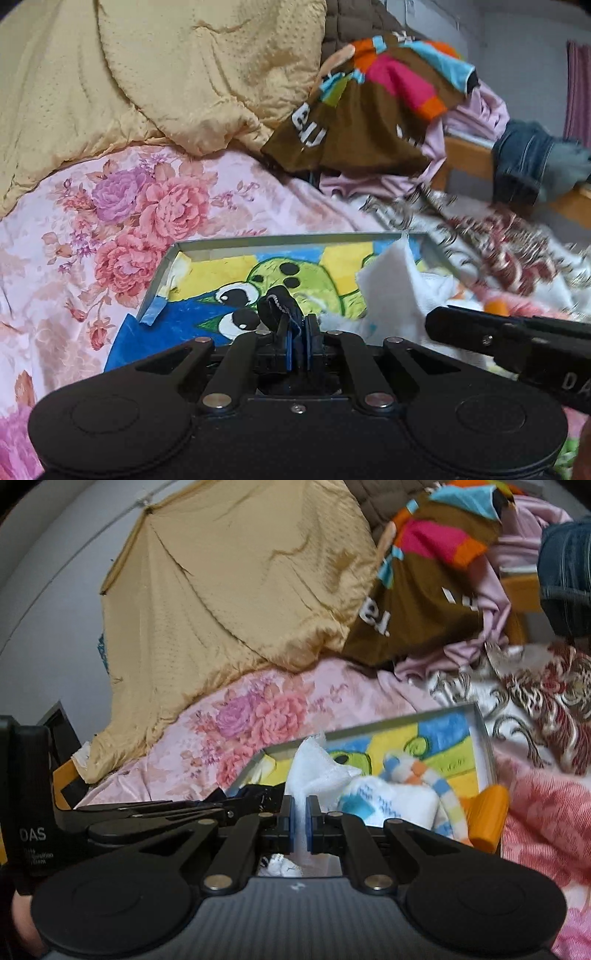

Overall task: Organize soft objects
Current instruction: 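Carry navy cloth with left tool over tray while right tool brings tissue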

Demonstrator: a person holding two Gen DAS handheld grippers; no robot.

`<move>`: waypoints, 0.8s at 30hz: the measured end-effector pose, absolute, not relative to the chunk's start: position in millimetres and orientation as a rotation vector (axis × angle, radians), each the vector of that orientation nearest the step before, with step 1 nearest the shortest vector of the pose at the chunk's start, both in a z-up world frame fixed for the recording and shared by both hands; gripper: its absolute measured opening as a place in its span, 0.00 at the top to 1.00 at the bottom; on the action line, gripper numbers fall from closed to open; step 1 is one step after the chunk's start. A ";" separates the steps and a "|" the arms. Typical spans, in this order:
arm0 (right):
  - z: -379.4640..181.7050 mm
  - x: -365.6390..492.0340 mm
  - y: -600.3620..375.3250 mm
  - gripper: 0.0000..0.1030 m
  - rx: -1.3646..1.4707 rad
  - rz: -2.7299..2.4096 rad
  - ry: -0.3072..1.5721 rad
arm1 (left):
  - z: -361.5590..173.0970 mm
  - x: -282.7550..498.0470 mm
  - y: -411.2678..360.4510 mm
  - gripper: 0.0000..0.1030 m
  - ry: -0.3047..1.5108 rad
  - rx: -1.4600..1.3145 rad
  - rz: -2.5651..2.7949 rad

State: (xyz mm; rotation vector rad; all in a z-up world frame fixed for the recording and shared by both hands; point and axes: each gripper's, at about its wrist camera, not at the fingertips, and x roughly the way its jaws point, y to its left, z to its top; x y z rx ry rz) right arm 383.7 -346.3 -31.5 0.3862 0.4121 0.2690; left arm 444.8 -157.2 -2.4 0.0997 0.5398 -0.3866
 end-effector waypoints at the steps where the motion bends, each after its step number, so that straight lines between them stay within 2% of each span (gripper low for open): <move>1: -33.5 386.1 -347.8 0.94 0.405 0.267 0.423 | -4.0 445.5 -157.9 0.94 0.542 0.111 -0.381; 11: -44.4 397.4 -355.5 0.93 0.494 0.257 0.473 | -15.4 452.2 -164.1 0.92 0.584 0.178 -0.341; 24: -42.5 397.5 -345.9 0.81 0.437 0.234 0.499 | -20.6 450.8 -159.4 0.83 0.618 0.132 -0.345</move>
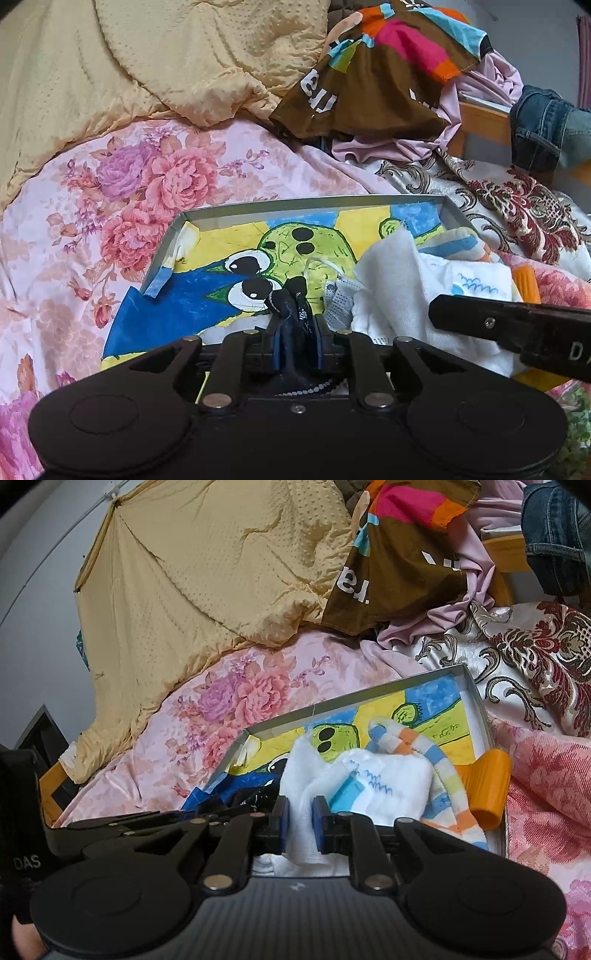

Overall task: Organize soft objects
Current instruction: 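Carry navy cloth with left tool over tray while right tool brings tissue, then open left tool releasing navy cloth in tray while right tool releases tissue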

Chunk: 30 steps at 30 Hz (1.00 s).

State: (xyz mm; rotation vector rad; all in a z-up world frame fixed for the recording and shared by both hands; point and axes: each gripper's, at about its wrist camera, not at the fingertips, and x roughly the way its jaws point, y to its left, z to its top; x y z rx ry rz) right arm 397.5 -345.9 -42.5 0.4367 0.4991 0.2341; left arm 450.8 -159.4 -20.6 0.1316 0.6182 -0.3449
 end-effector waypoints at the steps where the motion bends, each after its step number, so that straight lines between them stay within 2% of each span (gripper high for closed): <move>1: -42.2 397.3 -345.1 0.80 0.433 0.232 0.500 | -19.9 450.2 -159.0 0.82 0.618 0.132 -0.347; 21: -20.7 379.8 -344.9 0.42 0.355 0.187 0.489 | 3.9 425.7 -142.9 0.36 0.580 0.147 -0.303; 30: -3.7 358.5 -344.9 0.21 0.314 0.160 0.453 | 25.1 400.3 -124.4 0.23 0.551 0.099 -0.249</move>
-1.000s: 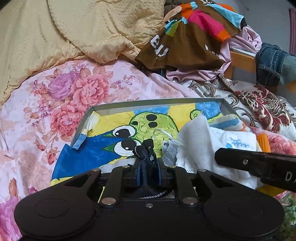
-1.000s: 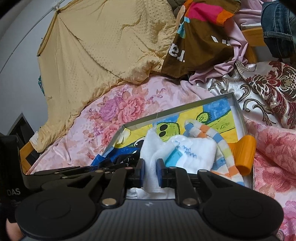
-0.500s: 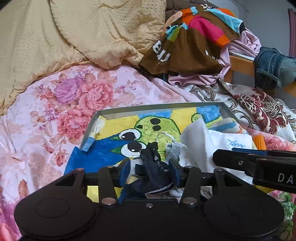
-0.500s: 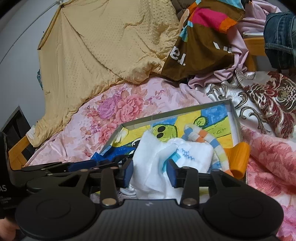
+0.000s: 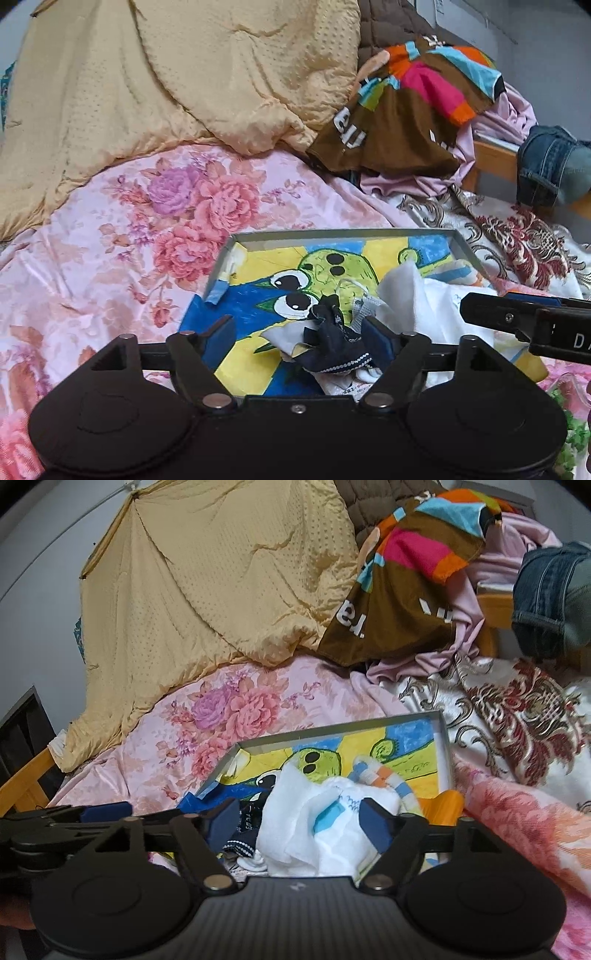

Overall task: Organize soft objects
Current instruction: 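Open left tool releasing navy cloth in tray while right tool releases tissue, then withdraw both open tools from the tray back over the bed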

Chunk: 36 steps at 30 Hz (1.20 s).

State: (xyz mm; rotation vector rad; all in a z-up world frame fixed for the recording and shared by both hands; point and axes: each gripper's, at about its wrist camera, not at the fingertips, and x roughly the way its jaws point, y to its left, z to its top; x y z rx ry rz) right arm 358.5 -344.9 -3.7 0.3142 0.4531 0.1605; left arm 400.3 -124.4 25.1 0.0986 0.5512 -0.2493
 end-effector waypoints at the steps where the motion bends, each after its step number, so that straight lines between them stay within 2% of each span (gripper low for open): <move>1: -1.9 355.7 -344.7 0.20 0.308 0.158 0.450 | 27.5 397.2 -123.5 0.21 0.548 0.099 -0.245; 11: 21.3 325.8 -348.5 0.07 0.280 0.126 0.396 | 50.7 358.9 -113.6 0.04 0.494 0.081 -0.219; 23: 34.4 285.0 -348.1 0.01 0.241 0.106 0.380 | 77.3 317.3 -114.4 0.01 0.455 0.116 -0.223; 36: 33.5 232.9 -324.6 0.01 0.139 0.107 0.379 | 76.8 263.6 -99.5 0.01 0.460 0.070 -0.238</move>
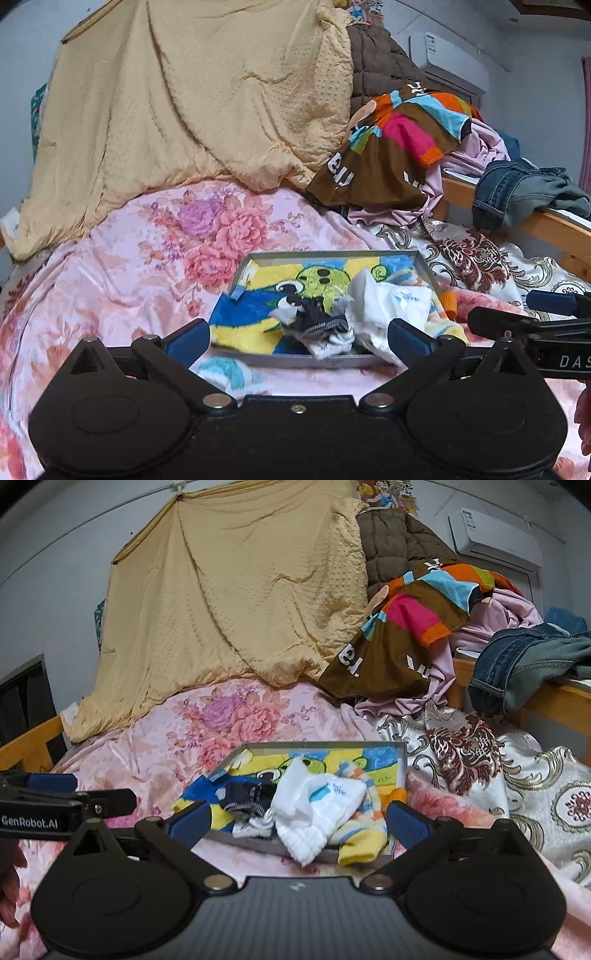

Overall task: Organize soft objects
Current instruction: 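Withdraw both open tools from the tray back over the bed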

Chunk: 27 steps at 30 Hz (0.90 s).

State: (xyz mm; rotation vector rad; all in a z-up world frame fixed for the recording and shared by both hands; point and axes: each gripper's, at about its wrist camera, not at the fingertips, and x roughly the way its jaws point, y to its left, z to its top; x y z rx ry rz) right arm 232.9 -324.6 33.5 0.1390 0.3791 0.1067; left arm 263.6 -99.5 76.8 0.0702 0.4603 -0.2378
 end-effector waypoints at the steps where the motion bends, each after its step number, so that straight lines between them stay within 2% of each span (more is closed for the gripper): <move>1: 32.2 229.1 -322.2 0.01 0.132 0.109 0.385 | 76.0 259.6 -96.9 0.01 0.463 0.069 -0.235; 15: 10.0 169.5 -287.0 0.01 0.068 0.176 0.465 | 58.2 204.0 -73.9 0.01 0.508 0.104 -0.239; 27: -19.0 145.1 -253.4 0.01 0.027 0.247 0.606 | 27.2 181.7 -54.6 0.01 0.571 0.183 -0.250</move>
